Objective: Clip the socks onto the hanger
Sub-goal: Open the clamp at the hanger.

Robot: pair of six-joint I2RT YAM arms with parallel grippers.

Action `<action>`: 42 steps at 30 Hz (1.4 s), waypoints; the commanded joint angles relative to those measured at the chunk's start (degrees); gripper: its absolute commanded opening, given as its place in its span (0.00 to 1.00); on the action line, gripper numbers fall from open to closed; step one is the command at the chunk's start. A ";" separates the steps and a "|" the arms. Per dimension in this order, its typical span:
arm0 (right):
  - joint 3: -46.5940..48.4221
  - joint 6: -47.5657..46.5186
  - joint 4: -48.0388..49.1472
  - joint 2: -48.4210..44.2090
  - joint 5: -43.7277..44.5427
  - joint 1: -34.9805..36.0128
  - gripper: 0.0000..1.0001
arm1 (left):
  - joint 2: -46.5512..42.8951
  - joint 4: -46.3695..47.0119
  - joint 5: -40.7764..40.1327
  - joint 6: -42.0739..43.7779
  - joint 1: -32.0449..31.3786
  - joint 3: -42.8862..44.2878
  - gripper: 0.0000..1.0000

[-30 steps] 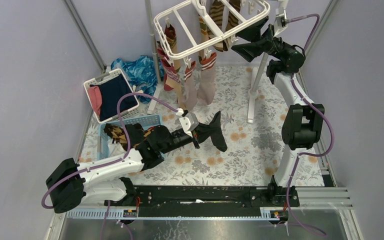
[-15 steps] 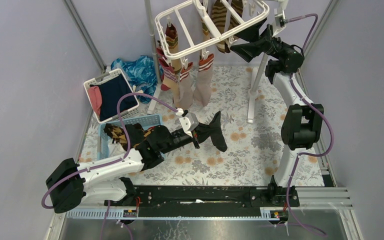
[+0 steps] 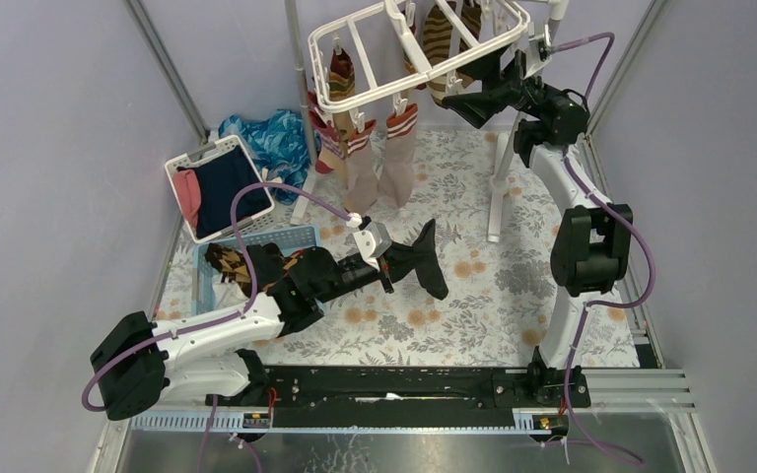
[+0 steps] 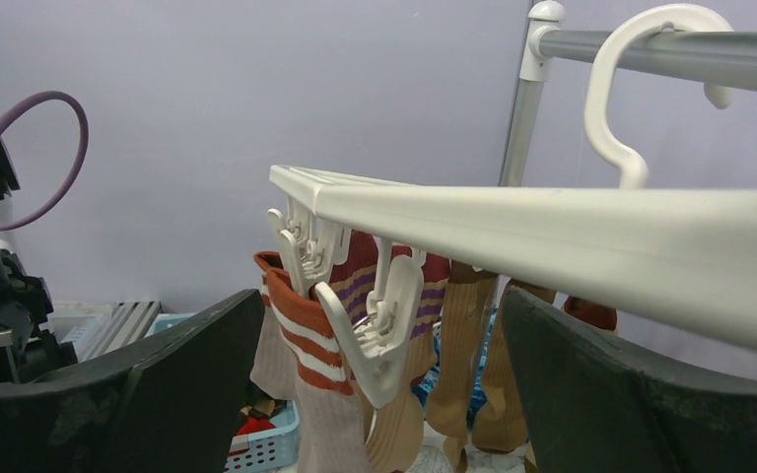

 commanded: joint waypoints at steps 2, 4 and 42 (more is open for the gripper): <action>0.66 -2.06 10.46 -1.04 1.65 1.26 0.98 | 0.96 1.97 0.71 -0.43 -0.36 1.13 0.00; -0.21 -2.63 10.53 -1.19 1.76 1.59 0.98 | 1.11 2.01 0.76 -0.45 -0.46 1.25 0.00; -1.80 2.21 10.60 -4.08 2.62 1.20 0.78 | 0.45 1.45 0.11 -0.63 -1.12 1.17 0.00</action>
